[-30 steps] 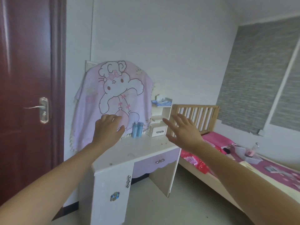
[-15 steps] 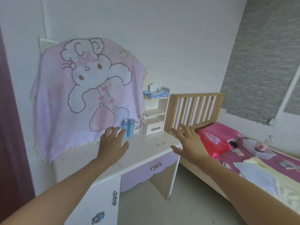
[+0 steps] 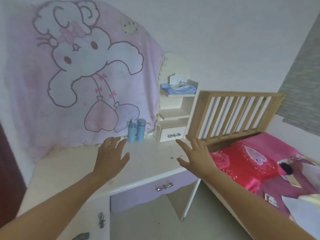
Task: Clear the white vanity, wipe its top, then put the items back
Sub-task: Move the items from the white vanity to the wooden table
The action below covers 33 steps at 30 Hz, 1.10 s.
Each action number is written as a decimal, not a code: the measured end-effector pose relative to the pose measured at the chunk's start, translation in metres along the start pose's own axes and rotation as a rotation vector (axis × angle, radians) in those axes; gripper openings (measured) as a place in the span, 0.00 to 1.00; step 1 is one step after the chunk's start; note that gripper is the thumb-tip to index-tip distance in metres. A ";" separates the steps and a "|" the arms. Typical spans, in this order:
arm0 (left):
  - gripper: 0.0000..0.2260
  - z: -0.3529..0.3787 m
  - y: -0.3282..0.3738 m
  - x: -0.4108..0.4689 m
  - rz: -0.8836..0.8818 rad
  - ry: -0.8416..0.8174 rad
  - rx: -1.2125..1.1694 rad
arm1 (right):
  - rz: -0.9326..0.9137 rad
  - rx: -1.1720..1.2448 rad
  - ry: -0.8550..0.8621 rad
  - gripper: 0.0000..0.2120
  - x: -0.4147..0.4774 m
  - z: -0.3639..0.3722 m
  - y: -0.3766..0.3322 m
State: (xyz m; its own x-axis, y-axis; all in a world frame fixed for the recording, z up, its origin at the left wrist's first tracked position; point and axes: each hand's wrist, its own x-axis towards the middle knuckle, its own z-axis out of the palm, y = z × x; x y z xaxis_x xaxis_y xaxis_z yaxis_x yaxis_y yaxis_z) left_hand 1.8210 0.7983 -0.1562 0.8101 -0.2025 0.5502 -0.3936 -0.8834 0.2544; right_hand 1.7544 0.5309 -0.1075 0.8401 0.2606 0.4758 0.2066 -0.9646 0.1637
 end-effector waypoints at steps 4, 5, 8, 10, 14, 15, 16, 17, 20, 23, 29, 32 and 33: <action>0.30 0.032 -0.006 0.015 -0.070 -0.042 -0.007 | -0.086 0.054 -0.002 0.35 0.030 0.054 0.012; 0.29 0.040 -0.010 0.022 -0.084 -0.055 -0.008 | -0.107 0.072 -0.005 0.36 0.041 0.063 0.014; 0.27 0.059 -0.025 0.061 -0.126 -0.034 -0.031 | -0.156 0.057 -0.008 0.35 0.081 0.080 0.022; 0.22 0.073 -0.040 0.097 -0.181 -0.009 -0.077 | -0.110 0.061 0.001 0.33 0.113 0.090 0.033; 0.22 0.112 -0.065 0.147 -0.294 -0.045 -0.159 | 0.040 0.201 0.000 0.28 0.157 0.129 0.058; 0.22 0.123 -0.070 0.155 -0.310 -0.056 -0.185 | 0.035 0.208 -0.013 0.30 0.166 0.143 0.062; 0.23 0.134 -0.075 0.162 -0.309 -0.061 -0.206 | 0.040 0.226 -0.025 0.32 0.174 0.158 0.063; 0.24 0.144 -0.081 0.169 -0.318 -0.066 -0.226 | 0.075 0.267 -0.025 0.32 0.181 0.173 0.061; 0.21 0.174 -0.090 0.175 -0.411 -0.100 -0.274 | 0.192 0.418 -0.090 0.29 0.183 0.228 0.047; 0.31 0.205 -0.094 0.167 -0.391 -0.146 -0.310 | 0.216 0.478 -0.292 0.32 0.178 0.273 0.033; 0.39 0.248 -0.103 0.194 -0.497 -0.133 -0.294 | 0.171 0.608 -0.219 0.30 0.261 0.324 0.046; 0.36 0.270 -0.100 0.213 -0.571 -0.155 -0.299 | 0.110 0.728 -0.191 0.29 0.300 0.342 0.055; 0.35 0.275 -0.099 0.221 -0.591 -0.155 -0.306 | 0.101 0.768 -0.183 0.28 0.312 0.349 0.058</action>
State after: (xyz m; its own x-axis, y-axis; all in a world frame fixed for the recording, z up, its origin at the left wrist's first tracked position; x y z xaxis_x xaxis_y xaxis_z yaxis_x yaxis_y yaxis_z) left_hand 2.1583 0.7249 -0.2787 0.9706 0.1987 0.1356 0.0470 -0.7093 0.7034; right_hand 2.2030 0.5421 -0.2510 0.9286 0.2242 0.2956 0.3568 -0.7581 -0.5459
